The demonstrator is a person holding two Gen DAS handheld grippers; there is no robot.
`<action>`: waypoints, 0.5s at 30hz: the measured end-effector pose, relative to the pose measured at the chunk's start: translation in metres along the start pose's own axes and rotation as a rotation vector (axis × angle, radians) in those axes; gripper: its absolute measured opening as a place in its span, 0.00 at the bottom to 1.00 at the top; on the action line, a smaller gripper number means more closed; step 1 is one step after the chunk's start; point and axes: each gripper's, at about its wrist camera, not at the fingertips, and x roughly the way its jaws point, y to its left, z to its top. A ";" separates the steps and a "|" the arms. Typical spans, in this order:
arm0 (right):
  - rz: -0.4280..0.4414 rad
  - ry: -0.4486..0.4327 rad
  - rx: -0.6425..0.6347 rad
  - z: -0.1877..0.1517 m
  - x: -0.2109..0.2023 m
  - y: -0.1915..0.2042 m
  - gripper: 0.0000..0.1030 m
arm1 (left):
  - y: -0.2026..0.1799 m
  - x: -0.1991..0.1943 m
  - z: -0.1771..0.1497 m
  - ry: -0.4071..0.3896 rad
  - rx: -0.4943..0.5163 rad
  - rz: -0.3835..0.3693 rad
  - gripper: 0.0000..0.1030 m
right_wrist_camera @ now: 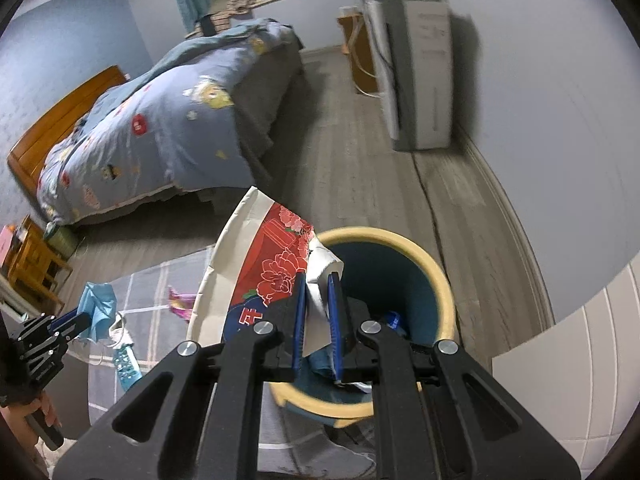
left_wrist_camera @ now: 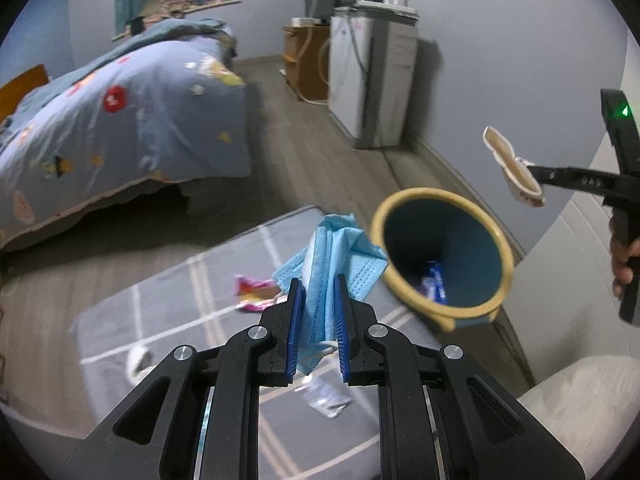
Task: Collect trash
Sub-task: 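Carry the mask and paper bag over the bin with both tools, then open both tools to drop the mask and paper bag into the bin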
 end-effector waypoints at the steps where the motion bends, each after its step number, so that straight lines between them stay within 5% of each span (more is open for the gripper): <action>1: -0.002 0.006 0.012 -0.002 0.002 -0.007 0.10 | -0.006 0.005 0.002 0.007 0.005 -0.011 0.15; 15: -0.051 0.096 0.085 -0.027 0.037 -0.075 0.10 | -0.089 0.072 0.022 0.105 0.115 -0.167 0.15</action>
